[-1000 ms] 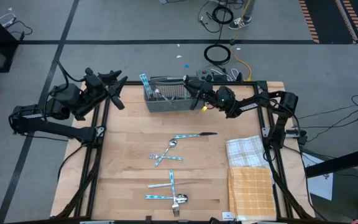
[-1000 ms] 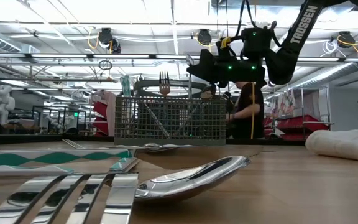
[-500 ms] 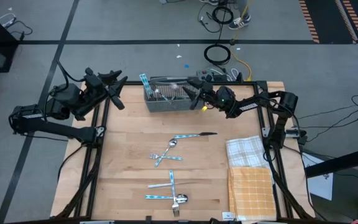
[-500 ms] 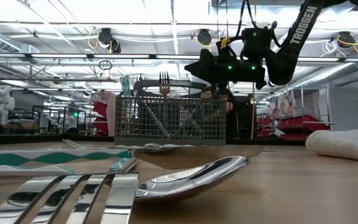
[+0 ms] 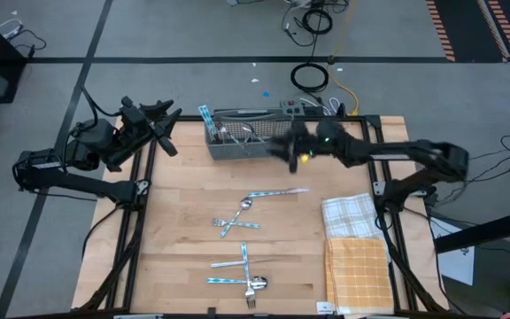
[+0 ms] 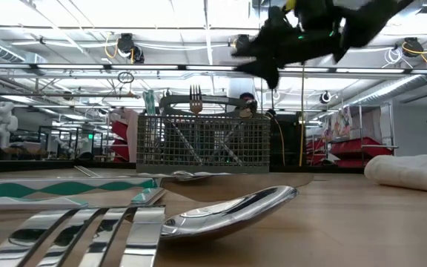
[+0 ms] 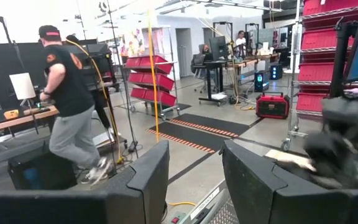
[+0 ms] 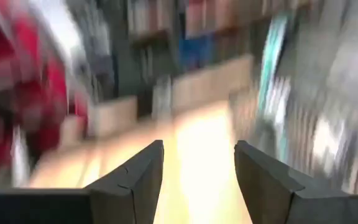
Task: Sort silverware
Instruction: Put the top knife into the left section of the utensil holder
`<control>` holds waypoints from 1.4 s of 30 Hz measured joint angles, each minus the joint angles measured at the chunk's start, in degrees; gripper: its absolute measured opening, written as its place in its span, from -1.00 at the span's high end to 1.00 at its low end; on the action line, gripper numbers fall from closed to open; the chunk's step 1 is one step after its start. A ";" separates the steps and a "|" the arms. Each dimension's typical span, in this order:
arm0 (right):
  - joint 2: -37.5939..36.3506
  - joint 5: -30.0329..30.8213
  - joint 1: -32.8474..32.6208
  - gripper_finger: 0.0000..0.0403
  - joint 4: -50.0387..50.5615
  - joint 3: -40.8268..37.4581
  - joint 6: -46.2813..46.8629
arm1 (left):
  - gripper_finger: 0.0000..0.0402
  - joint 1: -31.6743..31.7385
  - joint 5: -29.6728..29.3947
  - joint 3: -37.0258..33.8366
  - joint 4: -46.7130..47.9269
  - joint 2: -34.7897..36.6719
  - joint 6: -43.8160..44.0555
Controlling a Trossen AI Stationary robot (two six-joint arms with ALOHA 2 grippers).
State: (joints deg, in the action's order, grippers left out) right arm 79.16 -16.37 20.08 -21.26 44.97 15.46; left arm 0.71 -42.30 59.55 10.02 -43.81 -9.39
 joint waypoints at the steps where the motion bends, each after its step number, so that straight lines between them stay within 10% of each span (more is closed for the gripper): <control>1: -1.29 0.60 -1.46 0.10 9.91 1.37 -1.71 | 0.23 0.00 0.00 0.00 0.00 0.00 0.00; 5: -1.76 4.23 -6.04 0.14 34.53 5.77 -5.44 | 0.23 0.00 0.00 0.00 0.00 0.00 0.00; 14: 7.79 4.33 -10.51 0.15 48.38 13.95 -13.90 | 0.23 0.02 0.00 0.00 0.02 -0.04 0.07; 42: 36.44 4.39 -9.65 0.10 56.64 30.14 -29.98 | 0.23 0.00 -0.04 -0.02 3.61 -0.04 0.07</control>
State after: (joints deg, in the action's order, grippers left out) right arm 115.60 -11.98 10.43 35.39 75.10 -14.52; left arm 0.71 -42.35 59.53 13.63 -43.86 -9.32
